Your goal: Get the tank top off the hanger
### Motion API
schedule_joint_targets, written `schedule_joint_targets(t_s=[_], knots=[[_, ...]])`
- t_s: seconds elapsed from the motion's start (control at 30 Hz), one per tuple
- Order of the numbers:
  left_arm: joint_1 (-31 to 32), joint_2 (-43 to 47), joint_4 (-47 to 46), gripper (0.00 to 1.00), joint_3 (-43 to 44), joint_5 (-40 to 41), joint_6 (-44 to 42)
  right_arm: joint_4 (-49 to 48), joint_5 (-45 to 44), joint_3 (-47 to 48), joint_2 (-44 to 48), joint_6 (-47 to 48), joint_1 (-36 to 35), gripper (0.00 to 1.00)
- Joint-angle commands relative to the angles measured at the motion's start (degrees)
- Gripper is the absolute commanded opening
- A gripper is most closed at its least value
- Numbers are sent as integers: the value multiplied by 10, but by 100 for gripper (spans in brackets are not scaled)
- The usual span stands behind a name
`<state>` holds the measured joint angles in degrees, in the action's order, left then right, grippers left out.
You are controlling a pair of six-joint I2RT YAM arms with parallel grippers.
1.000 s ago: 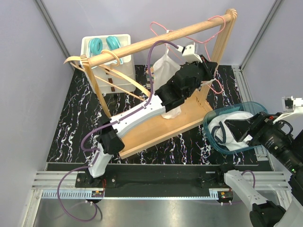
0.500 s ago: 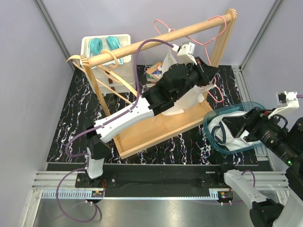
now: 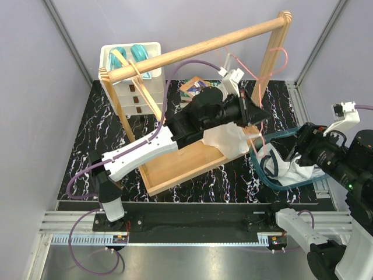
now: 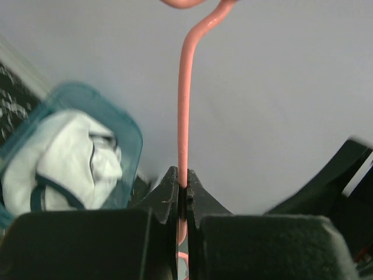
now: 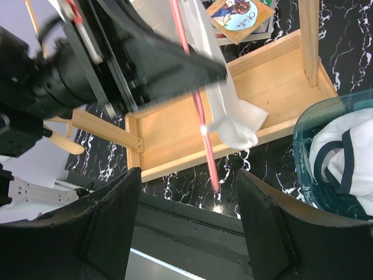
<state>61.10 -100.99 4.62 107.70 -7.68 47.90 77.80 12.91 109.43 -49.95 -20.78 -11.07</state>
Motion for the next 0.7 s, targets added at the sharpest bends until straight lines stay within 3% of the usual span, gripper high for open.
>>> schedule_joint_targets(t_s=[0.0, 0.37, 0.5, 0.67], knots=[[0, 54, 41, 0, -33, -114, -6, -32, -7, 11, -20, 9, 2, 73], [-8, 140, 58, 0, -108, -307, -12, -9, -106, -31, 1, -15, 2, 69], [-9, 144, 55, 0, -101, -383, 15, -27, -103, -58, 13, -20, 2, 69], [-11, 164, 52, 0, -101, -443, 39, -101, -35, -123, 21, -39, 2, 65]])
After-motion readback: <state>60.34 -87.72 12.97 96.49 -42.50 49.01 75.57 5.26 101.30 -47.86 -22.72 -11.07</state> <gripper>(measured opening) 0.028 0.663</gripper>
